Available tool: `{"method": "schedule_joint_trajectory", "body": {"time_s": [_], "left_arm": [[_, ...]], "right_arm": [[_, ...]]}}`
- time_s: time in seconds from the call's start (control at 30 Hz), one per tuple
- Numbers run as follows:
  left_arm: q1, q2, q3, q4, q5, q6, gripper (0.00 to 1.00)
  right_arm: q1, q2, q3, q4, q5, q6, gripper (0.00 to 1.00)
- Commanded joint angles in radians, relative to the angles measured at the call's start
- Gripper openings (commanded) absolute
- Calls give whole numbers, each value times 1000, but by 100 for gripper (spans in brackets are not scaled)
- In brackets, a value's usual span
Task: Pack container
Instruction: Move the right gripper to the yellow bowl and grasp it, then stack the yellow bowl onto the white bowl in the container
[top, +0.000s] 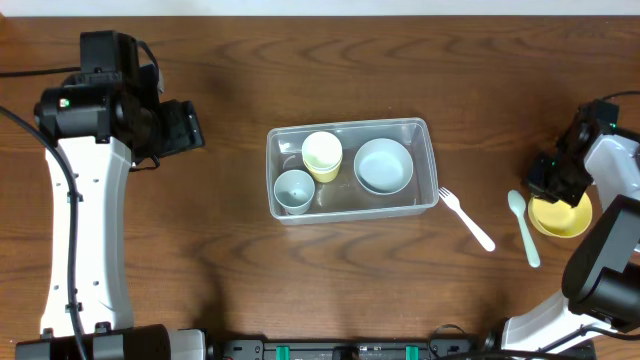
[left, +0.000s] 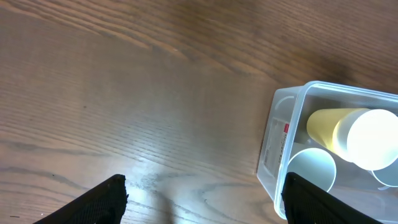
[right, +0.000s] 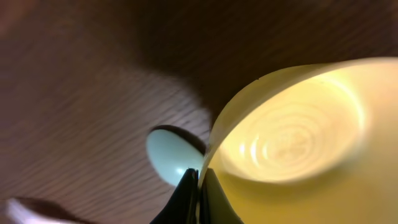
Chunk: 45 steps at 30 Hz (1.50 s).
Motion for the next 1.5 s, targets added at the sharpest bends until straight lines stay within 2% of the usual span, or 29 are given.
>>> {"method": "schedule_joint_trajectory", "body": {"time_s": [0.0, 0.17, 0.37, 0.53, 0.67, 0.87, 1.17, 1.2, 1.23, 1.27, 1.3, 1.37, 1.47], "left_arm": [[3, 1, -10, -2, -1, -9, 80], [3, 1, -10, -2, -1, -8, 80], [3, 1, -10, -2, -1, -9, 80], [3, 1, -10, -2, -1, -8, 80], [3, 1, -10, -2, -1, -8, 80], [3, 1, -10, -2, -1, -8, 80], [3, 1, -10, -1, -1, -8, 80], [3, 1, -10, -1, -1, -8, 80], [3, 1, -10, -2, -1, -8, 80], [3, 1, -10, -2, -1, -8, 80], [3, 1, -10, -2, -1, -8, 80], [3, 1, -10, -2, -1, -8, 80], [3, 1, -10, -2, -1, -8, 80]], "right_arm": [[28, -58, 93, -32, -92, -24, 1], [149, -181, 248, -96, -102, -155, 2], [444, -286, 322, -113, -100, -348, 1], [691, -262, 320, -110, -39, -412, 1], [821, -191, 320, -110, -18, -412, 1], [898, -40, 320, -126, -18, -407, 1], [905, 78, 320, -141, -19, -399, 1], [905, 78, 320, -142, -19, -400, 2], [905, 78, 320, -143, -19, -401, 9], [905, 77, 320, -143, -18, -401, 28], [905, 77, 320, -143, -18, -401, 36], [905, 77, 320, -143, -18, -401, 39], [903, 64, 338, -149, -18, -400, 37]]}}
